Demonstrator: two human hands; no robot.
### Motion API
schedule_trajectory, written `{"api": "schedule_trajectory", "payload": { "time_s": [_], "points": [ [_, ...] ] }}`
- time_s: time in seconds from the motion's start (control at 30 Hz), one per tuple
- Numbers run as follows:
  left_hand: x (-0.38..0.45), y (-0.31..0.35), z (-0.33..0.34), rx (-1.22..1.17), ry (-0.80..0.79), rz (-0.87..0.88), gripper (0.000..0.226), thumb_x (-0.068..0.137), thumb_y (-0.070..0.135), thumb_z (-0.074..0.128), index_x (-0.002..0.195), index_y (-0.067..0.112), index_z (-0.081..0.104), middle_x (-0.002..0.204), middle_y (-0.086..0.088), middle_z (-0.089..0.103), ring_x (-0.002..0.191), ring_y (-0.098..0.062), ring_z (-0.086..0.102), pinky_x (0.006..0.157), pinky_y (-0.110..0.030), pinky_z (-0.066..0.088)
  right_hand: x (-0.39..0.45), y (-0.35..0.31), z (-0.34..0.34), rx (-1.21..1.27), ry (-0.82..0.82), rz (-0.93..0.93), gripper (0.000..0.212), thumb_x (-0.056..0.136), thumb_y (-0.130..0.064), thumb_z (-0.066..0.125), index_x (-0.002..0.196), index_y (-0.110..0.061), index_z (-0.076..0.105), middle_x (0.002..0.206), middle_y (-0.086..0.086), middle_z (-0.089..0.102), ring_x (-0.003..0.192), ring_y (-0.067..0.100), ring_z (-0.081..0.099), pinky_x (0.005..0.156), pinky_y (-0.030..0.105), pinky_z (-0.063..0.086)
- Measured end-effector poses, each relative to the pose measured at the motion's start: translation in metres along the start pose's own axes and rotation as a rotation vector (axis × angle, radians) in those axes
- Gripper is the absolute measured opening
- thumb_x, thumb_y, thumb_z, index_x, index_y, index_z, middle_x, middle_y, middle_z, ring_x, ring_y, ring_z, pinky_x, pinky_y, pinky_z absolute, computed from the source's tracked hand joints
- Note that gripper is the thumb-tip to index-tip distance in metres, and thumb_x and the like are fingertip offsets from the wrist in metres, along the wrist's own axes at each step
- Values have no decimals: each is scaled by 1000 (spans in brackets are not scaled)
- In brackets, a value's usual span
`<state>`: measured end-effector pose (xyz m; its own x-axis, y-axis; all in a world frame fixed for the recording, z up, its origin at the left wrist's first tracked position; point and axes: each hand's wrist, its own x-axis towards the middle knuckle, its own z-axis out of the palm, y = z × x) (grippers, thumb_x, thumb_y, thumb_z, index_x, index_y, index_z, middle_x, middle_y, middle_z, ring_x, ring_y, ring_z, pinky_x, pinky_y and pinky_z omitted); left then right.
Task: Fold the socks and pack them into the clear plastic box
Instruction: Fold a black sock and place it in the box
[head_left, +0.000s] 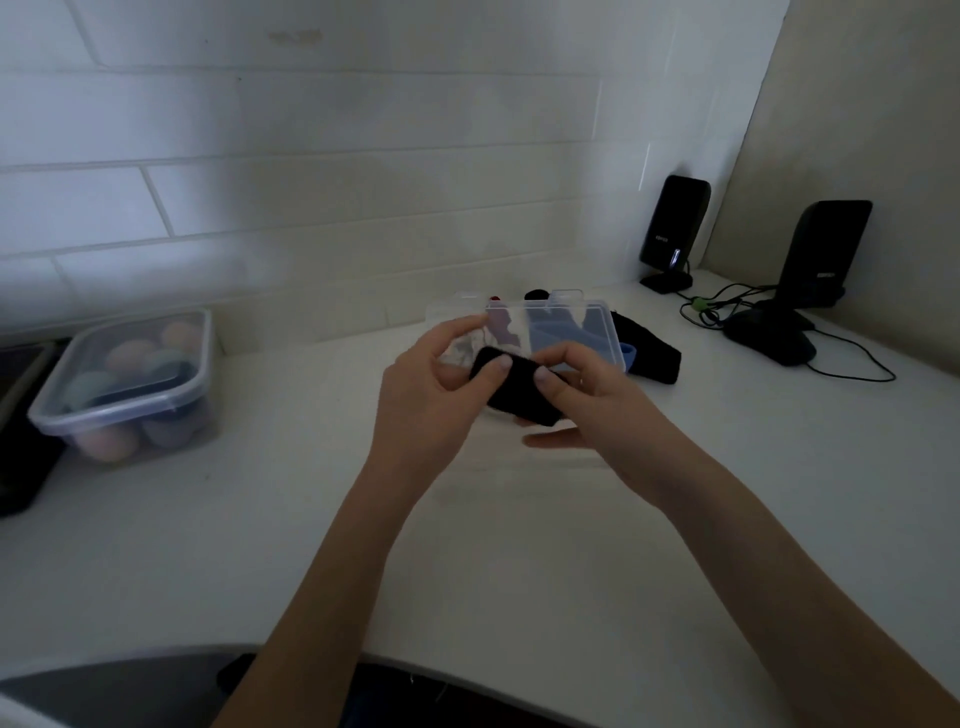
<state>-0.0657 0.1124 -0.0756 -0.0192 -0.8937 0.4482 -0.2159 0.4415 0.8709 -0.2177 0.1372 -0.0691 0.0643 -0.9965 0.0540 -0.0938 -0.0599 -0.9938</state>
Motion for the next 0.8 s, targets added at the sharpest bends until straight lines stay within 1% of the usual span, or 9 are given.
{"api": "schedule_trajectory", "payload": {
  "time_s": [0.1, 0.17, 0.2, 0.3, 0.43, 0.53, 0.6, 0.67, 0.8],
  "points": [
    [-7, 0, -9, 159, -47, -24, 9, 77, 23, 72, 82, 28, 67, 63, 9, 71, 60, -1, 66, 58, -17, 46, -2, -1, 0, 29, 9, 51, 16, 95, -22, 52, 109, -14, 53, 91, 2, 69, 68, 16, 70, 55, 23, 55],
    [-14, 1, -14, 228, -45, -17, 10, 75, 23, 73, 78, 24, 63, 70, 11, 71, 65, 0, 67, 58, -13, 46, 2, -2, 3, 21, 51, 54, 21, 92, -21, 58, 110, -12, 51, 85, 3, 70, 61, 12, 68, 50, 20, 50],
    [-18, 0, -16, 268, -37, -3, 11, 75, 23, 73, 77, 22, 62, 72, 12, 70, 68, 0, 66, 58, -9, 44, 5, -3, 5, -12, 68, 47, 22, 90, -19, 61, 107, -11, 50, 83, 5, 70, 58, 10, 66, 49, 19, 48],
    [-26, -6, -24, 367, -17, 38, 13, 75, 27, 72, 74, 20, 61, 77, 11, 67, 80, -6, 62, 67, -12, 40, 14, -5, 14, -208, 80, 6, 22, 87, -19, 66, 95, -12, 47, 80, 8, 68, 51, 3, 60, 48, 16, 45],
    [-31, -17, -34, 447, 8, 82, 14, 76, 26, 73, 68, 26, 61, 86, 14, 63, 89, -5, 49, 76, -8, 32, 21, -8, 25, -420, 19, -21, 17, 85, -17, 67, 90, -13, 51, 88, 14, 69, 62, 9, 61, 51, 17, 48],
    [-36, -24, -39, 380, 32, 66, 10, 77, 20, 72, 74, 25, 64, 95, 19, 57, 93, 1, 48, 85, -22, 39, 23, -5, 35, -472, -48, -5, 13, 85, -12, 66, 89, -10, 55, 97, 16, 65, 69, 13, 63, 51, 18, 55],
    [-39, -27, -41, 256, 55, -8, 8, 79, 16, 70, 82, 21, 65, 96, 22, 57, 93, -2, 56, 77, -14, 47, 24, 1, 42, -592, -61, -11, 12, 83, -14, 69, 88, -13, 59, 99, 13, 65, 79, 19, 67, 62, 26, 59],
    [-41, -31, -41, 174, 67, -68, 9, 80, 11, 69, 85, 17, 65, 100, 13, 61, 91, -8, 62, 66, -5, 47, 25, 6, 48, -714, -64, -54, 13, 80, -18, 72, 86, -17, 61, 96, 10, 68, 83, 21, 68, 69, 28, 55],
    [-39, -36, -46, 44, 59, -144, 6, 80, 11, 69, 85, 14, 67, 109, 4, 65, 83, -12, 66, 62, -7, 49, 27, 7, 57, -813, -83, -33, 24, 83, -37, 67, 96, -19, 61, 94, 3, 63, 83, 16, 60, 70, 25, 46]
  ]
}}
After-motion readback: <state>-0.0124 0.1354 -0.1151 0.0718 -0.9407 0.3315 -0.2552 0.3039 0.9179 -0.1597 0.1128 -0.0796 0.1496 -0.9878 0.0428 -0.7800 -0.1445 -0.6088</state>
